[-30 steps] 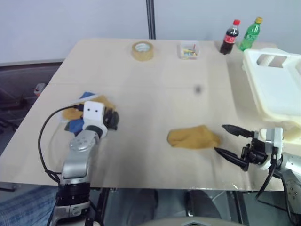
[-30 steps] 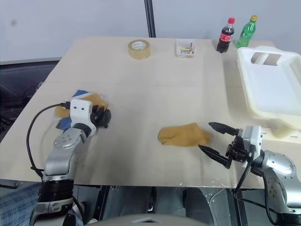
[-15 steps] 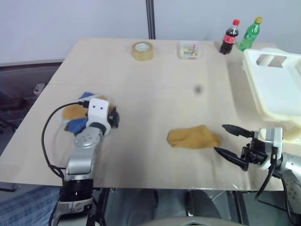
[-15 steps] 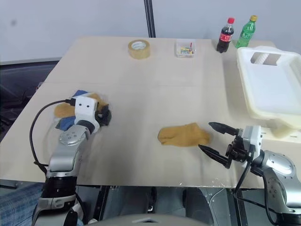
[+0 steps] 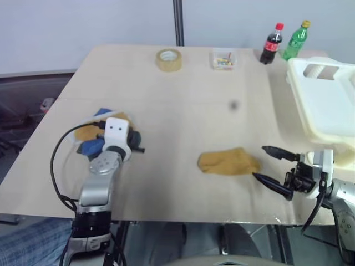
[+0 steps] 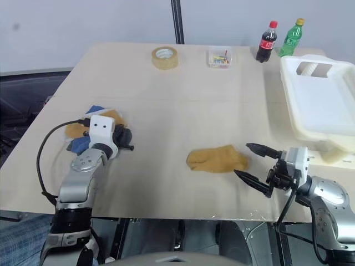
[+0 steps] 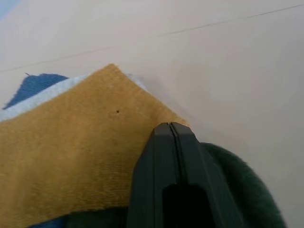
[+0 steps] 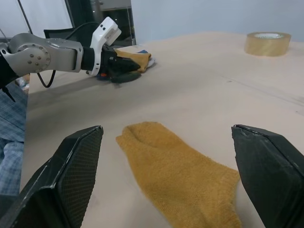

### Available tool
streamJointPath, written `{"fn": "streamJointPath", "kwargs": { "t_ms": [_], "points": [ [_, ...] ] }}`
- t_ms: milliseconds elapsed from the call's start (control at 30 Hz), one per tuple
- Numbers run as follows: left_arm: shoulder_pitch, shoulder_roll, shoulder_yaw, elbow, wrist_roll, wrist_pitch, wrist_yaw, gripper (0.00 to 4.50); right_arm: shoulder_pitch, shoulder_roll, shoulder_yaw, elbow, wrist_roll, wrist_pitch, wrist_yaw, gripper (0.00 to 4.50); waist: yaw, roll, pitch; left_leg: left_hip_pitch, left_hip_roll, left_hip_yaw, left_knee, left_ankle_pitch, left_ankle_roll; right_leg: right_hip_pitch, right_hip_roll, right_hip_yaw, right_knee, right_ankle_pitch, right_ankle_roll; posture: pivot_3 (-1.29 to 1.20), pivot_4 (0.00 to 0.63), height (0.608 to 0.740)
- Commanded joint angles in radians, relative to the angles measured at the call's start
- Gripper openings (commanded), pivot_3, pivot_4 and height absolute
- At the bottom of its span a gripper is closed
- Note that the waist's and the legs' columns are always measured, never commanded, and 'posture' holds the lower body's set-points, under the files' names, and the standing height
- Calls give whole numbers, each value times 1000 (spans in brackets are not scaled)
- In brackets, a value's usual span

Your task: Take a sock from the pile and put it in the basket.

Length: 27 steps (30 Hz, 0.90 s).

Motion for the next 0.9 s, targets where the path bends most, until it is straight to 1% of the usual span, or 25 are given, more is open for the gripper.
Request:
{"fn": "streamJointPath", "kwargs": {
  "t_ms": [33, 67, 100, 167, 233, 267, 533, 600, 633, 667, 700, 733, 900],
  "points": [
    [6, 0, 10, -25, 0, -12, 1, 23, 0, -8, -14, -8, 5, -8, 5, 4500, 0, 0, 0, 0, 0, 0, 0, 0, 0, 0, 0, 0, 0, 0, 0, 0, 150, 740],
    [6, -1, 11, -25, -1, -13, 2, 23, 3, -8, -14, -9, 5, -9, 5, 4500, 0, 0, 0, 0, 0, 0, 0, 0, 0, 0, 0, 0, 0, 0, 0, 0, 150, 740],
    [7, -1, 11, -26, -2, -9, 0, 264, 6, -8, -16, -11, 5, -9, 5, 4500, 0, 0, 0, 0, 0, 0, 0, 0, 0, 0, 0, 0, 0, 0, 0, 0, 150, 740],
    [5, -1, 12, -25, -2, -7, 2, 588, 10, -9, -17, -13, 5, -8, 4, 4500, 0, 0, 0, 0, 0, 0, 0, 0, 0, 0, 0, 0, 0, 0, 0, 0, 150, 740],
    [3, -3, 12, -21, 0, -14, 4, 1224, 11, -8, -18, -12, 3, -10, 5, 4500, 0, 0, 0, 0, 0, 0, 0, 0, 0, 0, 0, 0, 0, 0, 0, 0, 150, 740],
    [2, -3, 12, -20, -2, -10, 4, 1680, 11, -7, -17, -10, 2, -12, 5, 4500, 0, 0, 0, 0, 0, 0, 0, 0, 0, 0, 0, 0, 0, 0, 0, 0, 150, 740],
    [-1, 0, 12, -15, 1, -6, 2, 1680, 7, -1, -11, 0, -8, -21, 5, 4500, 0, 0, 0, 0, 0, 0, 0, 0, 0, 0, 0, 0, 0, 0, 0, 0, 150, 740],
    [-2, -5, 18, -16, 1, -8, 10, 1156, 7, 0, -12, 1, -8, -21, 4, 4500, 0, 0, 0, 0, 0, 0, 0, 0, 0, 0, 0, 0, 0, 0, 0, 0, 150, 740],
    [-2, -5, 19, -15, 2, -10, 13, 678, 9, 0, -13, 3, -9, -23, 6, 4500, 0, 0, 0, 0, 0, 0, 0, 0, 0, 0, 0, 0, 0, 0, 0, 0, 150, 740],
    [-3, -5, 21, -14, 2, -11, 15, 678, 12, 0, -14, 4, -10, -25, 7, 4500, 0, 0, 0, 0, 0, 0, 0, 0, 0, 0, 0, 0, 0, 0, 0, 0, 150, 740],
    [-4, -5, 21, -14, 1, -12, 14, 173, 14, 0, -14, 5, -11, -26, 8, 4500, 0, 0, 0, 0, 0, 0, 0, 0, 0, 0, 0, 0, 0, 0, 0, 0, 150, 740],
    [-5, -4, 21, -14, -1, -14, 13, 24, 15, 1, -13, 6, -12, -27, 8, 4500, 0, 0, 0, 0, 0, 0, 0, 0, 0, 0, 0, 0, 0, 0, 0, 0, 150, 740],
    [-19, -22, 27, -44, -22, -79, 5, 24, 19, 6, -8, 7, -14, -29, 7, 4500, 0, 0, 0, 0, 0, 0, 0, 0, 0, 0, 0, 0, 0, 0, 0, 0, 150, 740]
  ]
}}
